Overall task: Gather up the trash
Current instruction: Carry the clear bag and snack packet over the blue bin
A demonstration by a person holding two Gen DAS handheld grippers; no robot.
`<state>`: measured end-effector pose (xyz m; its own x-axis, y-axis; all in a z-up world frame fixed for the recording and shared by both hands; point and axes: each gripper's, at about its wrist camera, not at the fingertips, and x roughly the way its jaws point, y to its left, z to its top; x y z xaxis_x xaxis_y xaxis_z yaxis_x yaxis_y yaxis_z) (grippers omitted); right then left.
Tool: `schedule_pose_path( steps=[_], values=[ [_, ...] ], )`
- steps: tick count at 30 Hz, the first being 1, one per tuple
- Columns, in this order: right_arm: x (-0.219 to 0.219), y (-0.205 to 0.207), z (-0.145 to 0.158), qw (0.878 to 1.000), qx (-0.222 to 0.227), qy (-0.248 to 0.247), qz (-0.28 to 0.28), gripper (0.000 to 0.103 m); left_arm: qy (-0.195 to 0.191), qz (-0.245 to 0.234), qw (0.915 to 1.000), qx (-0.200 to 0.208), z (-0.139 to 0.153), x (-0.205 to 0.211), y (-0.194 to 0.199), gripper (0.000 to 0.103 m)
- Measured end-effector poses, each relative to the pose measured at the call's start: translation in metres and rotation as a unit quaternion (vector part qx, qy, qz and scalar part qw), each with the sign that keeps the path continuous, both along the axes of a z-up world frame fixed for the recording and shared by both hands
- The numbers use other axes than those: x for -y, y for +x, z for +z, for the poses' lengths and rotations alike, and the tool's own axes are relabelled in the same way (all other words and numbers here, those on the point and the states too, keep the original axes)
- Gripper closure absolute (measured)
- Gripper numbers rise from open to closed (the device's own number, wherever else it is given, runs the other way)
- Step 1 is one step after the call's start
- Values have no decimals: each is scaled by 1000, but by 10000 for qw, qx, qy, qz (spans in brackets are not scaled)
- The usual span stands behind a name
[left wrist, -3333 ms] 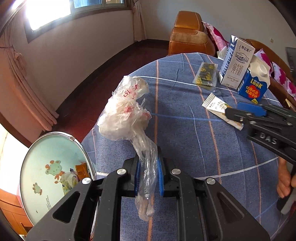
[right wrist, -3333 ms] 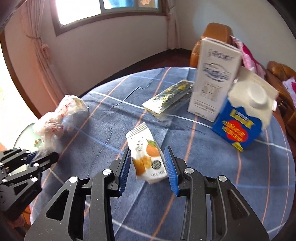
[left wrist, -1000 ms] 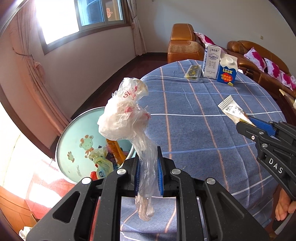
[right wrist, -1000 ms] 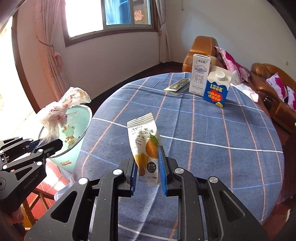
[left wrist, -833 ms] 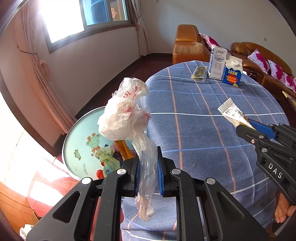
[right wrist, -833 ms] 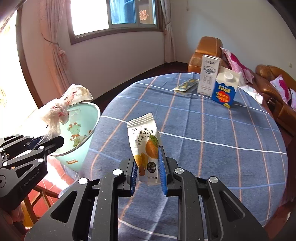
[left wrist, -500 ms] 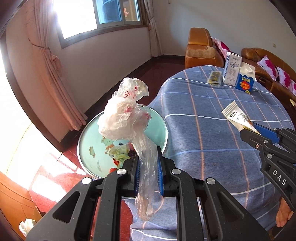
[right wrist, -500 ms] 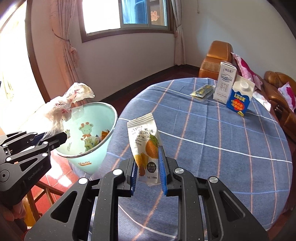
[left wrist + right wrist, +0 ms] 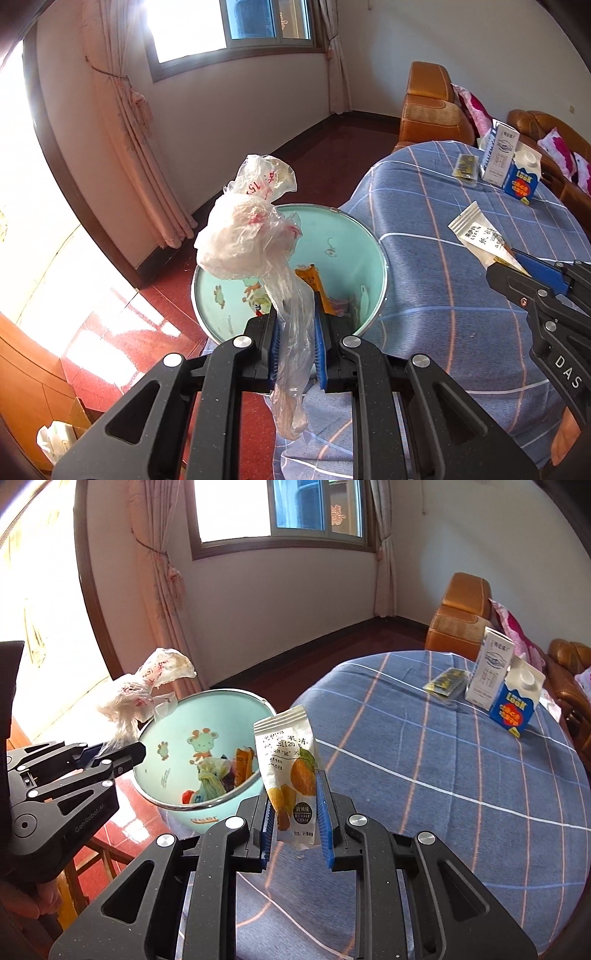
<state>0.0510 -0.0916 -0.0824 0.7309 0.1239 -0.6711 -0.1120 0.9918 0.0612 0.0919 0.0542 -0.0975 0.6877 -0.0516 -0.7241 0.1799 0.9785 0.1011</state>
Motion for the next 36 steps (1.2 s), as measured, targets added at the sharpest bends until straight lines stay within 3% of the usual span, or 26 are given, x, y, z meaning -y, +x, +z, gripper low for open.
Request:
schedule_pose_path(
  steps=[36],
  values=[
    [-48, 68, -22, 9987, -325, 45, 386, 81, -33, 395, 9975, -583, -42, -28, 54, 88]
  ],
)
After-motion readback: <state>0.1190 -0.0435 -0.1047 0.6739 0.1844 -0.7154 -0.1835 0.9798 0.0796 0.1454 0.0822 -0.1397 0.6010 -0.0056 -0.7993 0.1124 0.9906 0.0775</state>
